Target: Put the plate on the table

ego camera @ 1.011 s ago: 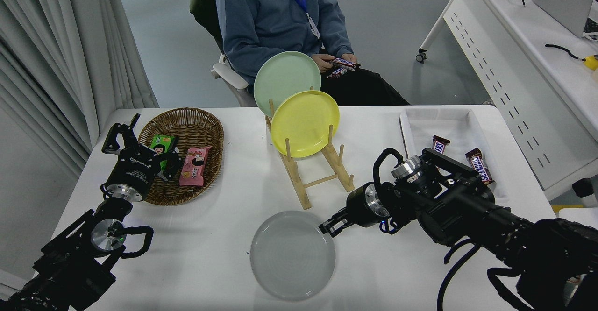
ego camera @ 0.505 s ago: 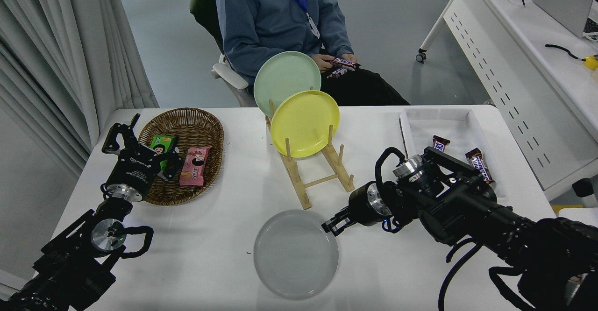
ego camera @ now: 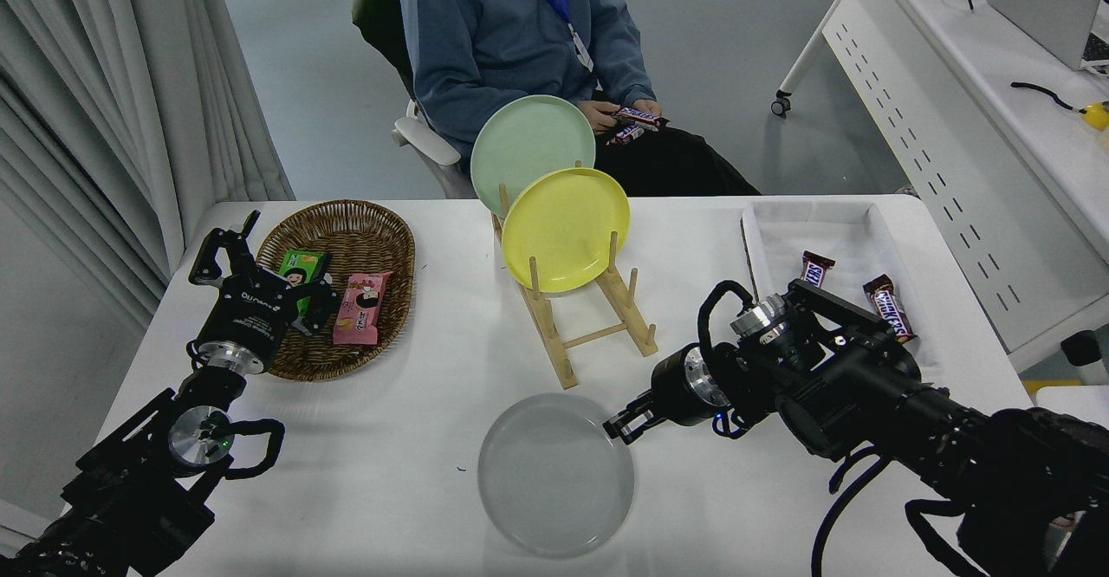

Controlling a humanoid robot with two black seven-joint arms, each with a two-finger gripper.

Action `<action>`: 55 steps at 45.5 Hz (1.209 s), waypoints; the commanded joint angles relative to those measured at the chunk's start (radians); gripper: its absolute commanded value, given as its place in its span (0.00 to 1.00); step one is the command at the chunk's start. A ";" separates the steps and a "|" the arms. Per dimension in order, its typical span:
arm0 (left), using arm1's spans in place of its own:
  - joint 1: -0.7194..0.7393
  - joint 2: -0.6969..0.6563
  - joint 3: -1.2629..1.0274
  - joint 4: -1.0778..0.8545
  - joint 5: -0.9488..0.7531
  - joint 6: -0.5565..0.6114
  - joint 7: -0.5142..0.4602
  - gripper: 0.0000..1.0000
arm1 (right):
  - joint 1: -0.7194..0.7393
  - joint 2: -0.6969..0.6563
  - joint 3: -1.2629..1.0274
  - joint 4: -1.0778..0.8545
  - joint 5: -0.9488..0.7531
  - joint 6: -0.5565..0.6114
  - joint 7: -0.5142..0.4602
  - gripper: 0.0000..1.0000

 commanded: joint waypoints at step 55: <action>0.000 0.000 0.000 0.001 0.001 0.000 0.000 1.00 | -0.052 -0.286 0.044 0.442 -0.309 0.811 0.299 0.99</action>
